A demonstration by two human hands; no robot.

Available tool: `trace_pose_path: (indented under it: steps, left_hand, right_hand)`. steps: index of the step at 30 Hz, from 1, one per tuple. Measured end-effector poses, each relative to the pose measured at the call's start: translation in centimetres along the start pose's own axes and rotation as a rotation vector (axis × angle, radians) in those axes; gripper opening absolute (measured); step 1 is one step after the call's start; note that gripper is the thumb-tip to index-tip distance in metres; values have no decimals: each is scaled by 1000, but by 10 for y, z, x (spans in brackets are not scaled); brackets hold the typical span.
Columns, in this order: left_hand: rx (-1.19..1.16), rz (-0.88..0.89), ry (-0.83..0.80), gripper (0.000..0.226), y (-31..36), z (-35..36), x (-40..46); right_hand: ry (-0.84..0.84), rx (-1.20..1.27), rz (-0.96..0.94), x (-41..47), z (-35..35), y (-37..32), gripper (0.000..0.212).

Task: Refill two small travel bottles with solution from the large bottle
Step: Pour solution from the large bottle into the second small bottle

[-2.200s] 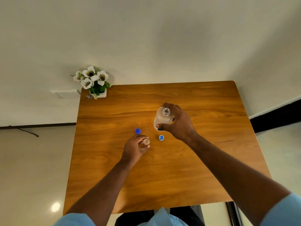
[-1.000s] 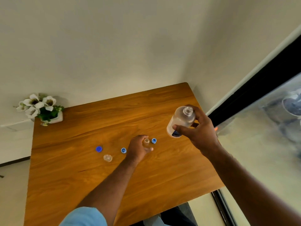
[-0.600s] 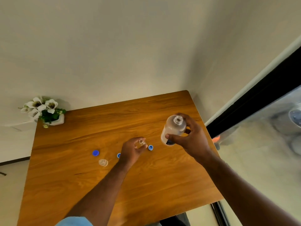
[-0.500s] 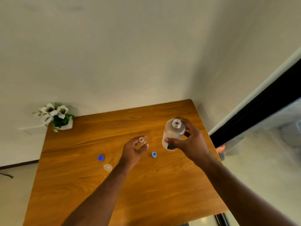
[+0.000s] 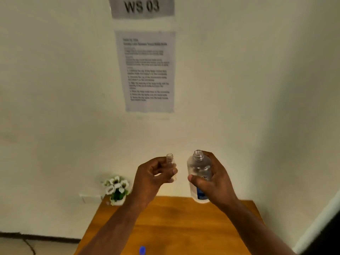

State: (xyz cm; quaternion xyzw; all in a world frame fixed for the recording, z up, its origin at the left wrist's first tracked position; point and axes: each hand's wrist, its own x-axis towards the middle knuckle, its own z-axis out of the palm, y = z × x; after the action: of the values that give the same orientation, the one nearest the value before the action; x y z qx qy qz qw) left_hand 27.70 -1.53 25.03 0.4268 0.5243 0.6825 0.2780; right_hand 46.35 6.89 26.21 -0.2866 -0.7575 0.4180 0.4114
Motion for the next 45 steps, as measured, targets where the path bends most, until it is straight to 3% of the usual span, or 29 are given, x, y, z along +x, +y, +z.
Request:
trace_pose_path:
  steps: [7, 14, 34, 45]
  left_hand:
    - [-50, 159, 3, 31, 95, -14, -5]
    - [0, 280, 21, 33, 135, -19, -12]
    - [105, 330, 21, 36, 142, -14, -22]
    - [30, 303, 34, 33, 142, -19, -22]
  right_hand:
    - [82, -296, -261, 47, -8, -91, 65]
    - [90, -660, -487, 53, -21, -152, 73]
    - [19, -898, -512, 44, -38, -180, 69]
    - [-9, -969, -564, 50, -34, -186, 68]
